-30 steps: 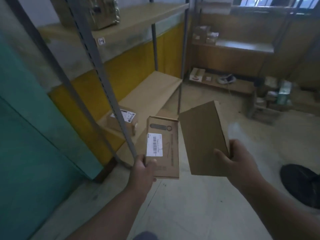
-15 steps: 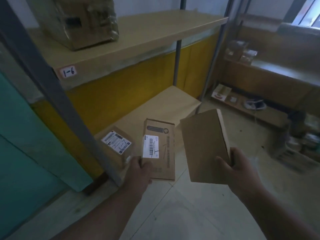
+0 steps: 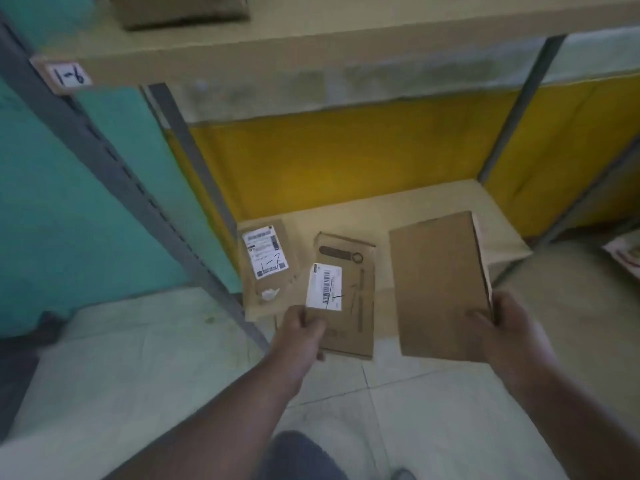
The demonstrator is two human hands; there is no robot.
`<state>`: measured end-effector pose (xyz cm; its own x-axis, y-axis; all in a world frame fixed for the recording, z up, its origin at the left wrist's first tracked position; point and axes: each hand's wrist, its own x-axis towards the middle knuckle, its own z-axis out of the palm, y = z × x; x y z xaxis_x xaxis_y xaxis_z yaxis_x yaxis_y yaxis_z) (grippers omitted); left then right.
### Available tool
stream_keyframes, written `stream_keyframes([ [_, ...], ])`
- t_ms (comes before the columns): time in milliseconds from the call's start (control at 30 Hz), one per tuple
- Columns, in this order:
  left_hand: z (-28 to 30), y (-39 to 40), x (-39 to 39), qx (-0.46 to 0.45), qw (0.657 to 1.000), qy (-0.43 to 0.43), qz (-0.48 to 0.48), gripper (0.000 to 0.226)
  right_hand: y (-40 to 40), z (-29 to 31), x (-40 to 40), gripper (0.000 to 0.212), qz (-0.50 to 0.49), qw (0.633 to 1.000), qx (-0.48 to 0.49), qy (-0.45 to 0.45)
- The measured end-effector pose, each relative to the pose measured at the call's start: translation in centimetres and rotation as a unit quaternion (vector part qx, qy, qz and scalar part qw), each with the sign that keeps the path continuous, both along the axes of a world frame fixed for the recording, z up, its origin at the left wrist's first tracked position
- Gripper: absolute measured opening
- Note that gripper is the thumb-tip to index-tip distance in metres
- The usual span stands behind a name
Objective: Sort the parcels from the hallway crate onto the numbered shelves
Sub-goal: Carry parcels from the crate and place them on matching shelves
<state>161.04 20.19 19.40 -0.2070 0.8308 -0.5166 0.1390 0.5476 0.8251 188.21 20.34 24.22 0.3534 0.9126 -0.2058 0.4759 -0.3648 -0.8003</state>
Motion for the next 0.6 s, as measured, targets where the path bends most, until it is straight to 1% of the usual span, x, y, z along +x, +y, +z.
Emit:
stream_keyframes([
  [67, 0.0, -0.1, 1.1, -0.017, 0.999, -0.006, 0.029, 0.025, 1.9, -0.3, 0.9, 0.017, 0.016, 1.0, -0.01, -0.001],
  [167, -0.5, 0.7, 1.4, -0.04, 0.996, -0.013, 0.077, 0.029, 4.5, -1.4, 1.1, 0.029, 0.041, 0.999, -0.022, 0.013],
  [267, -1.6, 2.2, 1.4, -0.039, 0.993, -0.044, 0.106, 0.034, 6.9, -2.3, 0.8, 0.034, 0.073, 0.997, -0.038, 0.0],
  [333, -2.7, 3.8, 1.4, -0.031, 0.993, -0.055, 0.099, 0.034, 8.3, -3.0, 1.2, 0.047, 0.072, 0.996, -0.05, -0.005],
  [400, -3.6, 5.2, 1.5, -0.029, 0.994, -0.04, 0.097, 0.032, 9.7, -3.7, 1.8, 0.058, 0.085, 0.995, -0.055, -0.019],
  [433, -3.9, 5.7, 1.6, -0.026, 0.994, -0.032, 0.103, 0.027, 10.2, -3.7, 2.1, 0.058, 0.095, 0.994, -0.054, -0.032],
  [500, -4.3, 6.6, 2.1, -0.02, 0.992, -0.026, 0.118, 0.017, 11.1, -3.0, 2.4, 0.05, 0.099, 0.992, -0.047, -0.059],
  [567, -4.7, 7.2, 2.5, -0.024, 0.991, -0.02, 0.128, 0.018, 11.9, -2.4, 2.3, 0.04, 0.104, 0.991, -0.041, -0.077],
  [600, -4.9, 7.5, 2.7, -0.03, 0.99, -0.019, 0.134, 0.02, 12.5, -2.1, 2.1, 0.039, 0.106, 0.991, -0.036, -0.08],
])
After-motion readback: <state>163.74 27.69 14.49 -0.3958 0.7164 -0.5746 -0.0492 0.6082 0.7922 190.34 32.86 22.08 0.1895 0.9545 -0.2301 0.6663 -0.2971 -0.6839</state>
